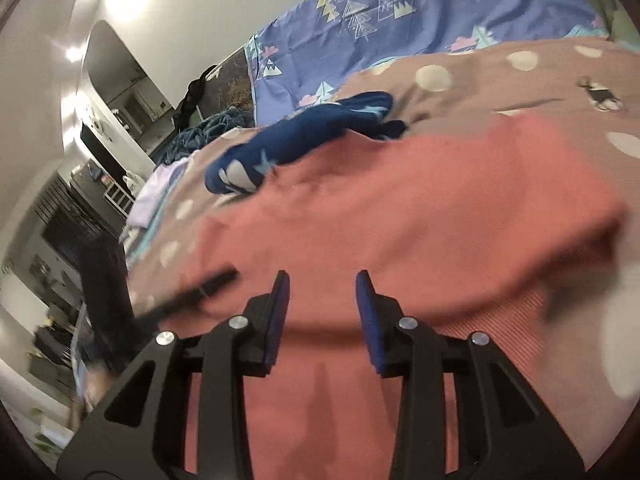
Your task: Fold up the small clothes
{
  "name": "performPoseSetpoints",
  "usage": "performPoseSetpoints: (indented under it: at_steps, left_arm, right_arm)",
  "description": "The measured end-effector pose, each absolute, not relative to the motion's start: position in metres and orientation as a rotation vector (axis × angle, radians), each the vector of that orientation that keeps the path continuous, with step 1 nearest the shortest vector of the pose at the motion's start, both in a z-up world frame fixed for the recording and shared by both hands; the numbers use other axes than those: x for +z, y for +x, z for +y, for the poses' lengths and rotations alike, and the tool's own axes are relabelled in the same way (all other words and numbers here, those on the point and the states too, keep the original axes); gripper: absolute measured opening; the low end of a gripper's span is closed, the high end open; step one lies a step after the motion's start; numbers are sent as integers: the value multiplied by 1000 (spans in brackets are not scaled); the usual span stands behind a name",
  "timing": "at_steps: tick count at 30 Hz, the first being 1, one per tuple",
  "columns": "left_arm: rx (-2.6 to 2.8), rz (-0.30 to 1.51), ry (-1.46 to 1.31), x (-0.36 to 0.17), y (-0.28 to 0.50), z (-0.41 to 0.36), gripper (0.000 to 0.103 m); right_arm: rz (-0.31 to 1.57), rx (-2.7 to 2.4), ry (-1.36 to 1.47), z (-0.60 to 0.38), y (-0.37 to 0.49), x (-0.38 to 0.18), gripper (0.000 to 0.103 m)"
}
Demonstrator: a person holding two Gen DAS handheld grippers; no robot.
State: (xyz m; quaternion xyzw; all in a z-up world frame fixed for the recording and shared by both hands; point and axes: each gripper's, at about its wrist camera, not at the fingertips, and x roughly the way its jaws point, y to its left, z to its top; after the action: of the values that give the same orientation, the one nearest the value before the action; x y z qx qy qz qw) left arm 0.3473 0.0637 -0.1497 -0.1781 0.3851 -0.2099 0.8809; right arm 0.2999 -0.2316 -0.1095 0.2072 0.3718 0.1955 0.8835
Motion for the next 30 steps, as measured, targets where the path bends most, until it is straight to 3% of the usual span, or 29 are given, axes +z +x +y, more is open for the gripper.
performPoseSetpoints:
  at_steps: [6, 8, 9, 10, 18, 21, 28, 30]
  left_arm:
    - [-494, 850, -304, -153, 348, 23, 61]
    - [-521, 858, -251, -151, 351, 5, 40]
    - [-535, 876, -235, -152, 355, -4, 11]
    - [-529, 887, -231, -151, 359, -8, 3]
    - [-419, 679, 17, -57, 355, -18, 3]
    - [-374, 637, 93, -33, 351, -6, 3]
    - [-195, 772, 102, -76, 360, 70, 3]
    - [-168, 833, 100, -104, 368, 84, 10]
  right_arm:
    - [807, 383, 466, -249, 289, -139, 33]
    - [807, 374, 486, -254, 289, -141, 33]
    - [812, 377, 494, -254, 289, -142, 33]
    - [814, 376, 499, -255, 290, -143, 31]
    - [708, 400, 571, -268, 279, -134, 39]
    - [799, 349, 575, -264, 292, -145, 34]
    - [813, 315, 516, -255, 291, -144, 33]
    - [814, 318, 518, -255, 292, -146, 33]
